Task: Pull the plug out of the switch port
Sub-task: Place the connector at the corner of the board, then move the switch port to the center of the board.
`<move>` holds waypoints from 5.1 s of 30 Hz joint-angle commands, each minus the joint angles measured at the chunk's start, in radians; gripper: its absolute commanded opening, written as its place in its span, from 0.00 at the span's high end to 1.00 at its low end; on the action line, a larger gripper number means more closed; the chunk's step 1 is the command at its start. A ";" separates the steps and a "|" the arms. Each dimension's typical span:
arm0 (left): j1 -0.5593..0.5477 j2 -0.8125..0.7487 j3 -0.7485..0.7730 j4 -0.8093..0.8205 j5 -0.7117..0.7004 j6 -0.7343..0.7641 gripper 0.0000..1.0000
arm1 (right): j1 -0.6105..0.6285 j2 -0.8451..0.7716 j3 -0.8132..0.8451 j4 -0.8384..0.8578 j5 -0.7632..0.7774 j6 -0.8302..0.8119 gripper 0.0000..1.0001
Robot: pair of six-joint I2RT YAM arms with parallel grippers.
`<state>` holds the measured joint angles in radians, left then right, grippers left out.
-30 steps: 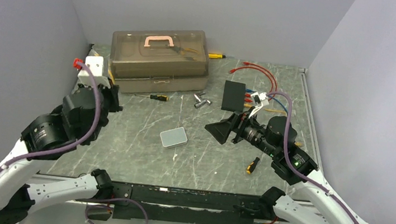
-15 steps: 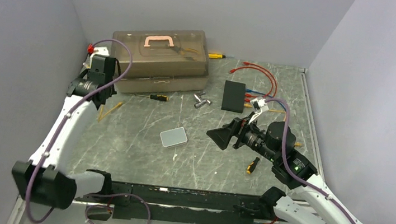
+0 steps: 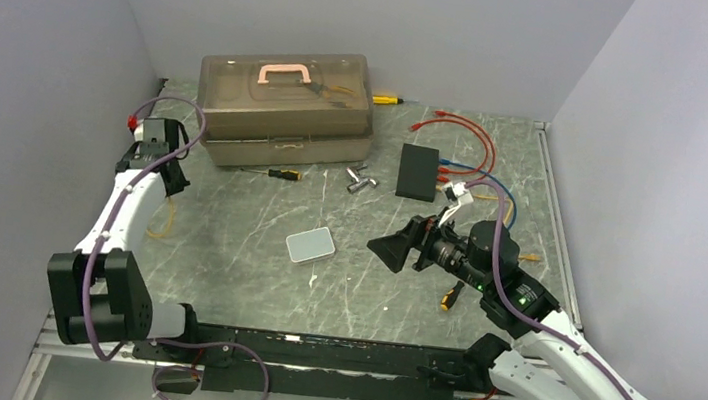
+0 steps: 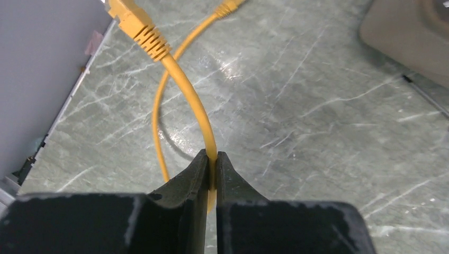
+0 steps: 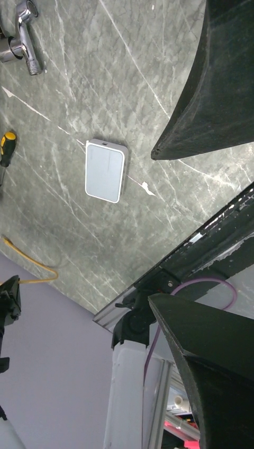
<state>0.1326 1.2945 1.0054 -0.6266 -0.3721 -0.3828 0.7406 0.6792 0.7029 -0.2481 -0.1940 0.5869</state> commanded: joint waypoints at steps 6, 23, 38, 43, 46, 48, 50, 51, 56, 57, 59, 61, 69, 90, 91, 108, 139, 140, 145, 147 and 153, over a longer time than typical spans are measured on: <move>0.066 0.038 -0.079 0.094 0.058 -0.039 0.84 | -0.001 -0.013 -0.025 0.047 -0.009 0.001 0.00; 0.083 0.105 -0.068 0.079 0.142 -0.054 0.29 | -0.001 -0.033 -0.041 0.021 0.015 -0.006 0.00; 0.021 -0.330 -0.067 0.051 0.242 -0.146 0.01 | -0.001 0.006 -0.031 0.028 0.027 -0.043 0.00; -0.279 -0.606 -0.270 0.186 0.268 -0.286 0.01 | -0.001 0.110 -0.061 0.139 0.005 -0.043 0.00; -0.501 -0.658 -0.403 0.274 0.215 -0.386 0.01 | -0.001 0.218 -0.078 0.245 -0.011 -0.035 0.00; -0.637 -0.641 -0.461 0.289 0.142 -0.434 0.01 | -0.002 0.306 -0.078 0.315 -0.020 -0.034 0.01; -0.738 -0.630 -0.530 0.335 0.087 -0.474 0.01 | -0.001 0.397 -0.072 0.367 -0.015 -0.034 0.02; -0.768 -0.629 -0.570 0.368 0.073 -0.493 0.01 | 0.001 0.439 -0.065 0.391 -0.011 -0.033 0.03; -0.791 -0.586 -0.742 0.597 0.101 -0.560 0.03 | 0.001 0.674 -0.031 0.513 0.017 -0.046 0.06; -0.789 -0.567 -0.762 0.649 0.107 -0.565 0.04 | 0.001 0.725 -0.022 0.533 0.026 -0.051 0.06; -0.789 -0.516 -0.786 0.715 0.109 -0.574 0.05 | -0.002 0.818 0.008 0.556 0.020 -0.048 0.08; -0.787 -0.468 -0.800 0.761 0.117 -0.575 0.05 | -0.003 0.891 0.033 0.585 0.003 -0.037 0.10; -0.770 -0.316 -0.766 0.856 0.149 -0.538 0.07 | -0.003 1.071 0.125 0.635 -0.036 -0.001 0.17; -0.749 -0.068 -0.726 1.015 0.312 -0.527 0.51 | -0.001 1.073 0.006 0.710 -0.054 0.031 0.47; -0.750 -0.065 -0.724 1.018 0.312 -0.525 0.54 | -0.001 1.069 0.004 0.710 -0.054 0.032 0.48; -0.720 0.068 -0.578 1.015 0.312 -0.468 0.62 | -0.002 1.107 0.005 0.760 -0.035 0.148 0.69; -0.540 0.491 -0.271 1.119 0.407 -0.443 0.57 | -0.145 1.396 0.334 0.661 -0.041 0.141 0.70; -0.541 0.491 -0.267 1.116 0.405 -0.443 0.57 | -0.146 1.403 0.343 0.653 -0.040 0.138 0.70; -0.541 0.486 -0.270 1.110 0.394 -0.437 0.57 | -0.160 1.426 0.389 0.626 -0.040 0.124 0.70; -0.541 0.490 -0.268 1.109 0.391 -0.434 0.57 | -0.163 1.432 0.409 0.615 -0.041 0.120 0.70; -0.533 0.507 -0.259 1.109 0.391 -0.432 0.56 | -0.166 1.445 0.435 0.603 -0.044 0.116 0.70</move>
<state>-0.3889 1.7710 0.7246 0.4976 -0.0391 -0.8276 0.5667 2.0785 1.1179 0.4343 -0.2447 0.7326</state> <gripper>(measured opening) 0.434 0.304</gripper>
